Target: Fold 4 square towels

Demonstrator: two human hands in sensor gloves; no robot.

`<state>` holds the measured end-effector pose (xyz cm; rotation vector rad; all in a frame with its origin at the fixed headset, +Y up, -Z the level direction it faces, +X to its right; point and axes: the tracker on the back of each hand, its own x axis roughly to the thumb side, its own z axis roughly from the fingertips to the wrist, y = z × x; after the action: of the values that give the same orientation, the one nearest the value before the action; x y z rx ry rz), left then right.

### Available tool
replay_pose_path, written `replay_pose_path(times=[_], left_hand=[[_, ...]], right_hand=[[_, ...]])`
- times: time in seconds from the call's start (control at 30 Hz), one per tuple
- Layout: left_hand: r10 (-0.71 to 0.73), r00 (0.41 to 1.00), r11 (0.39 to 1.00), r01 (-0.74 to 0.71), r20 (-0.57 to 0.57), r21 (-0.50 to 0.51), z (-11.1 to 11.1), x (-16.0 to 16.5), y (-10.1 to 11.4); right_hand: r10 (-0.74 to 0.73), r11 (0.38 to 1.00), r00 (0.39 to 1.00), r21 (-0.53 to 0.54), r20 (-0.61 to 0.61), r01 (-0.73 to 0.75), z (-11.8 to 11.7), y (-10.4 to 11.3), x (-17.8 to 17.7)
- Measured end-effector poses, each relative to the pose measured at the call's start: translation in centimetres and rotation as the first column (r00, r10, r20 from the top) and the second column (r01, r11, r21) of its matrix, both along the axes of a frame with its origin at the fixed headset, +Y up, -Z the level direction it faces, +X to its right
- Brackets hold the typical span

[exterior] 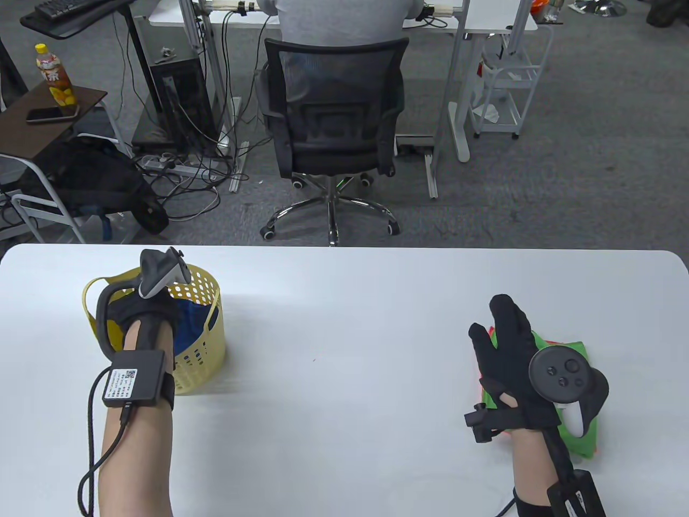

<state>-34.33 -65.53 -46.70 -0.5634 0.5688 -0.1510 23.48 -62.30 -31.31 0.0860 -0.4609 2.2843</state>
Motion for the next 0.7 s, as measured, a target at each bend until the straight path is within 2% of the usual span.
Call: replay_pose_path(times=[0.3, 0.4, 0.57, 0.7], left_hand=[[-0.023, 0.999, 0.998, 0.021, 0.032, 0.061, 0.8, 0.4, 0.6], [-0.042, 0.998, 0.993, 0.037, 0.038, 0.112, 1.3, 0.6, 1.2], [0.031, 0.998, 0.974, -0.043, 0.060, 0.222, 2.7, 0.6, 3.3], [0.048, 0.995, 0.929, -0.075, 0.082, 0.362, 4.5, 0.4, 6.3]], right_hand=[[0.007, 1.000, 1.000, -0.007, -0.008, -0.008, -0.1, -0.3, -0.3], [0.006, 1.000, 1.000, 0.006, -0.012, -0.006, 0.1, -0.1, -0.4], [-0.014, 1.000, 1.000, 0.005, -0.027, 0.014, 0.1, 0.1, -0.3], [-0.027, 1.000, 0.999, 0.008, -0.036, 0.027, 0.2, 0.1, -0.2]])
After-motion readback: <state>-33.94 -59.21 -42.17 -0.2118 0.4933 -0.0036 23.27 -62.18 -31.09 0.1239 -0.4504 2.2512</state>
